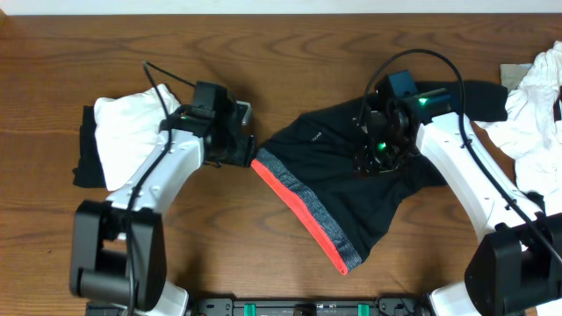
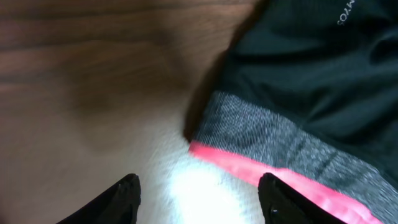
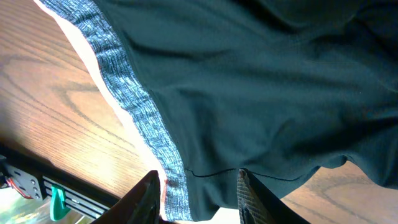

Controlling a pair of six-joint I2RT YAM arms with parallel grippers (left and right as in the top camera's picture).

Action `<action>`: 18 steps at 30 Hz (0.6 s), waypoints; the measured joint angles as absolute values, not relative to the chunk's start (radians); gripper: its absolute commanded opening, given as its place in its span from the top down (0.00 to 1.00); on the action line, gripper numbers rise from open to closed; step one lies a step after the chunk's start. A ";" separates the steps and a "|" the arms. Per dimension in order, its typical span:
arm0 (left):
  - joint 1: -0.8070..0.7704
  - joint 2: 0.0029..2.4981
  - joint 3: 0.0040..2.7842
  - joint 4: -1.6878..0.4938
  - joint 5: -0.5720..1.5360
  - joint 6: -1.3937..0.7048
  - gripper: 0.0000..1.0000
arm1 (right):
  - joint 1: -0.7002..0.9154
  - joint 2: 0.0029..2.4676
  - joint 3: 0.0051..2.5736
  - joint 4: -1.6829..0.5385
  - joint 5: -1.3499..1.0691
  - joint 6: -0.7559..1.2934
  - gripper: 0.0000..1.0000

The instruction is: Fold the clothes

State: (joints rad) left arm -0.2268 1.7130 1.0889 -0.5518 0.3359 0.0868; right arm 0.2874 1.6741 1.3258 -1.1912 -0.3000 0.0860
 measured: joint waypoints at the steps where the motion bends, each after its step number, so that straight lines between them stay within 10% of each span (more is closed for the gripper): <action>1: -0.235 1.728 1.089 -0.537 0.338 0.089 0.34 | 0.287 1.674 1.326 -1.191 -0.299 0.087 0.62; 7: -0.301 1.829 1.089 -0.463 0.342 0.117 0.36 | 0.287 1.674 1.326 -1.189 -0.295 0.088 0.62; 12: -0.310 1.876 1.091 -0.463 0.314 0.132 0.94 | 0.287 1.674 1.325 -1.195 -0.295 0.088 0.63; 18: -0.308 1.878 1.127 -0.582 0.143 0.055 0.94 | 0.287 1.674 1.325 -1.230 -0.271 0.091 0.59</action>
